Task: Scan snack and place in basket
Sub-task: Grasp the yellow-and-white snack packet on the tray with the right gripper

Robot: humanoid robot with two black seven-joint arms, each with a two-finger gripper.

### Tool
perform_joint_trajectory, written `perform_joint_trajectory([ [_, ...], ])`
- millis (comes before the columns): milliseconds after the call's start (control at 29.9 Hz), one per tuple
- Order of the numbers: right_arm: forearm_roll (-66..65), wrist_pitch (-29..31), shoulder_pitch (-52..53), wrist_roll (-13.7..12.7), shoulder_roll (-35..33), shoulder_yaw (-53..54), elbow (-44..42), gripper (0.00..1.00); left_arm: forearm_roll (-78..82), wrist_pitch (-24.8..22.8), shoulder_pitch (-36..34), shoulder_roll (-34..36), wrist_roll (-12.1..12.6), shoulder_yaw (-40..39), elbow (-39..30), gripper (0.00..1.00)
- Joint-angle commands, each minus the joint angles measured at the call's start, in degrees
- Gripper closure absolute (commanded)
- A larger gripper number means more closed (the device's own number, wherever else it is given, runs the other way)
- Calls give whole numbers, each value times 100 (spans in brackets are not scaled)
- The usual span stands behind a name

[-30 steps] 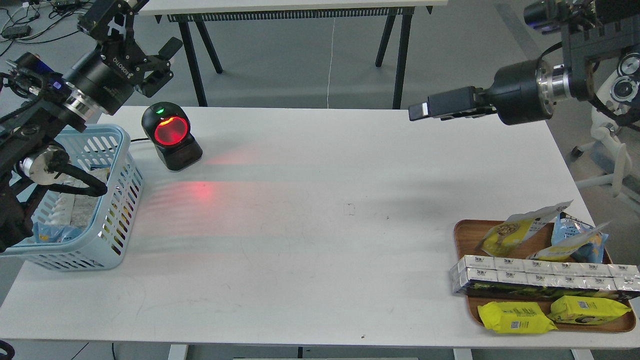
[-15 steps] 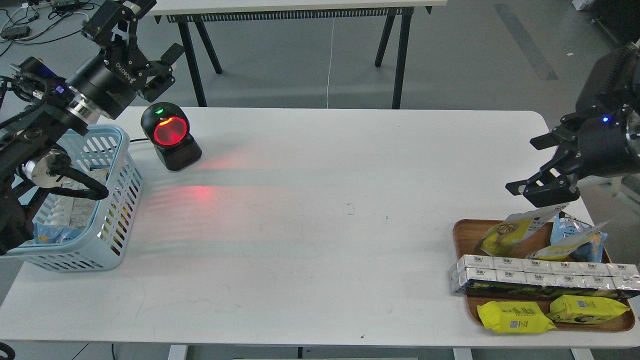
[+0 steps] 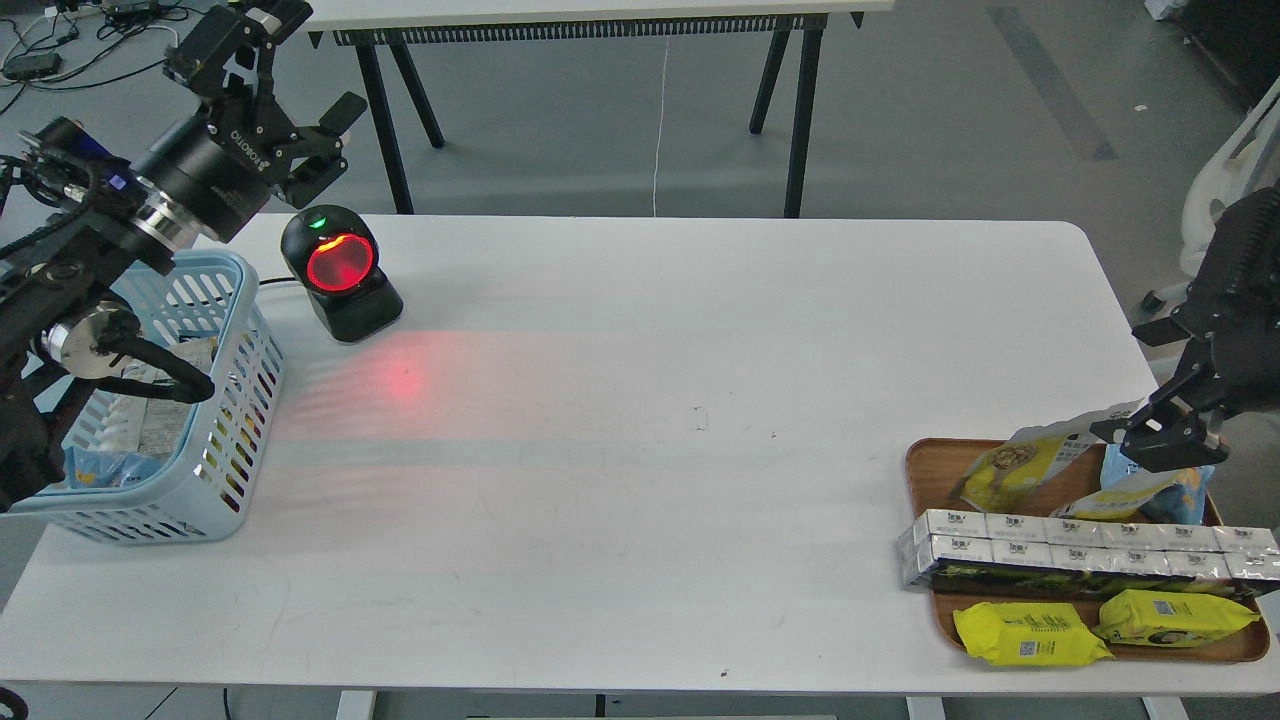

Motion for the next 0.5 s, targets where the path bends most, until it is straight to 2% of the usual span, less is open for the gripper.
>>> perform_joint_trajectory([
  [0, -43, 1, -220, 0, 286, 27, -214, 2, 1, 0, 7, 4, 0, 0, 6, 0],
  [267, -43, 1, -624, 0, 787, 255, -601, 3, 1, 0, 16, 13, 0, 0, 15, 0],
  [468, -43, 1, -1353, 0, 1165, 676, -698, 3, 1, 0, 16, 39, 0, -9, 15, 0],
])
